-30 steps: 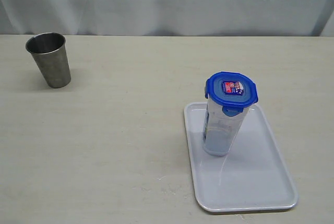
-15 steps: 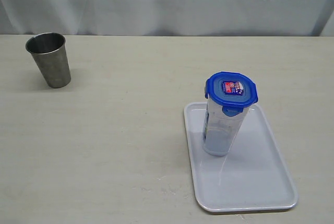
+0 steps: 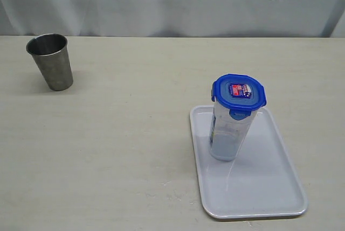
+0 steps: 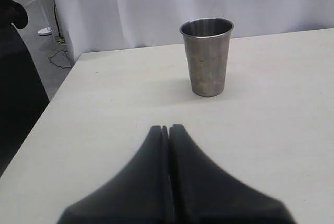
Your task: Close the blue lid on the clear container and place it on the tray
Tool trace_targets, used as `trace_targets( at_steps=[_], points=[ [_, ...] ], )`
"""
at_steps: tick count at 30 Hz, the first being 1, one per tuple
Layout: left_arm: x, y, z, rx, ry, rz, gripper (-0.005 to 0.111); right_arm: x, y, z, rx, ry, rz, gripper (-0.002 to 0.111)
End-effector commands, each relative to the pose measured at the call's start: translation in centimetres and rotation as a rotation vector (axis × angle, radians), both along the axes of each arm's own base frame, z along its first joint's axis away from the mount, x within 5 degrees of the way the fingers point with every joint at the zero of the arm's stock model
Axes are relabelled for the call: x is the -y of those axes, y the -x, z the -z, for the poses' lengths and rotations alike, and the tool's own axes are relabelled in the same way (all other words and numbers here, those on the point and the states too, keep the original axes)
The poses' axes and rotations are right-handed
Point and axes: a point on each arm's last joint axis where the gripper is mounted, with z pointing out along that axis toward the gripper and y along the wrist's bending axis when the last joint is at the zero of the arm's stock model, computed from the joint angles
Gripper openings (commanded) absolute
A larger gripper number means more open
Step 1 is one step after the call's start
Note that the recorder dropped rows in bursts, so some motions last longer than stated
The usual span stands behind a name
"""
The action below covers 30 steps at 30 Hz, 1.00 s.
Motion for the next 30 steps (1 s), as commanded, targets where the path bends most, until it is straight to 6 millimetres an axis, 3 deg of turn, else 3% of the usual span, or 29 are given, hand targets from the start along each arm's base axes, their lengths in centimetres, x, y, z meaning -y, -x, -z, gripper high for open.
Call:
trace_targets(
  at_steps=[1,7,13,17,30],
  points=[
    [0.0,0.0,0.0,0.008,0.007,-0.002,0.000,-0.1,-0.1,0.5,-0.012,0.001,-0.007,0.004],
    [0.0,0.0,0.0,0.008,0.007,-0.002,0.000,0.4,0.0,2.4,-0.039,-0.024,0.042,0.004],
    [0.0,0.0,0.0,0.008,0.007,-0.002,0.000,2.2,1.4,6.2,0.081,-0.134,0.198,0.004],
    [0.0,0.0,0.0,0.008,0.007,-0.002,0.000,2.0,0.1,9.0,0.090,-0.092,0.206,0.004],
    [0.0,0.0,0.0,0.008,0.007,-0.002,0.000,2.0,-1.8,15.0,0.037,-0.035,0.240,0.004]
  ],
)
